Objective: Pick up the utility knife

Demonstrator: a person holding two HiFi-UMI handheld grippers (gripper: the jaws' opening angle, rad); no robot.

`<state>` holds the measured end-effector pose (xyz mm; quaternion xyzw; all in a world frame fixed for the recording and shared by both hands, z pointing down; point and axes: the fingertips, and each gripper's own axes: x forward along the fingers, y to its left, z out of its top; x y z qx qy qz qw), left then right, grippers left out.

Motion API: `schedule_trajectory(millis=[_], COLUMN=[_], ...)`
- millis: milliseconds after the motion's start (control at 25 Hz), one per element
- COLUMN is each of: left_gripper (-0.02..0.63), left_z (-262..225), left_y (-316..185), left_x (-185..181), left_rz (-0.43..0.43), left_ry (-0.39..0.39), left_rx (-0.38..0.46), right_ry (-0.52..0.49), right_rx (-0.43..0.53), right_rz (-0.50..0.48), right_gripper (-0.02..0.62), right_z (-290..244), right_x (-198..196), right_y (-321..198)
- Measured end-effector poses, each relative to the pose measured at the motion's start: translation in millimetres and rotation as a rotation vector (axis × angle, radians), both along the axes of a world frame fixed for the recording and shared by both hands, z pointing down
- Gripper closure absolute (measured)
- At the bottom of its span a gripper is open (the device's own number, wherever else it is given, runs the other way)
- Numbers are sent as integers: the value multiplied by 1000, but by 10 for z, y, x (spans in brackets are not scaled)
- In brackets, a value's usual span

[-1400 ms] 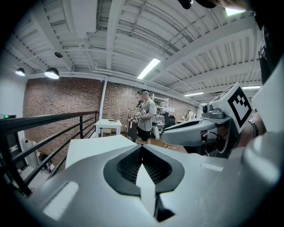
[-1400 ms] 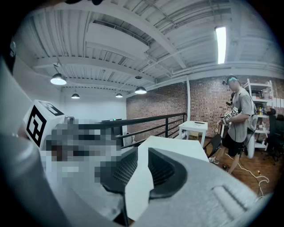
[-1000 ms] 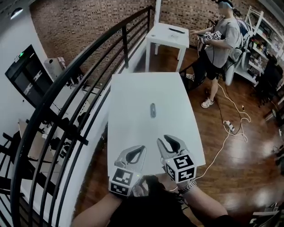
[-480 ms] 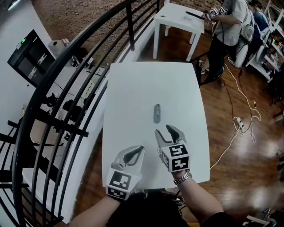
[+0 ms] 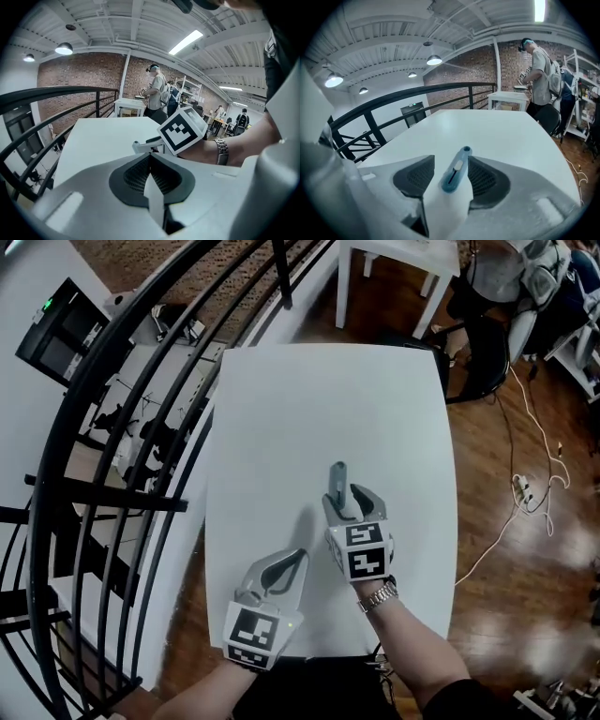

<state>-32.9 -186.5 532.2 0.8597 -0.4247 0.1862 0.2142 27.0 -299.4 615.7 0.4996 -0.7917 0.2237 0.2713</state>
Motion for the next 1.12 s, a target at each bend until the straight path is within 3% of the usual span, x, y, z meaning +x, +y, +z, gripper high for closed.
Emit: schedule_trajectory(millis=[560,760,1120], left_gripper=[589,589,589], left_z=[264,265,153], left_y=[-78,-56,-5], left_x=[-116,-100,-110], left_rz=[-24,-18,-17], left_ry=[-3,-3,-1], left_rx=[-44,-43,-19], right_ry=[79,120,91], right_rx=[-66,-51,-11], right_rz=[-3,-33,-16], right_gripper=[401,454,463], right_z=[432,429,250], right_x=[-103,-96,-20], right_y=[-48,-33,19])
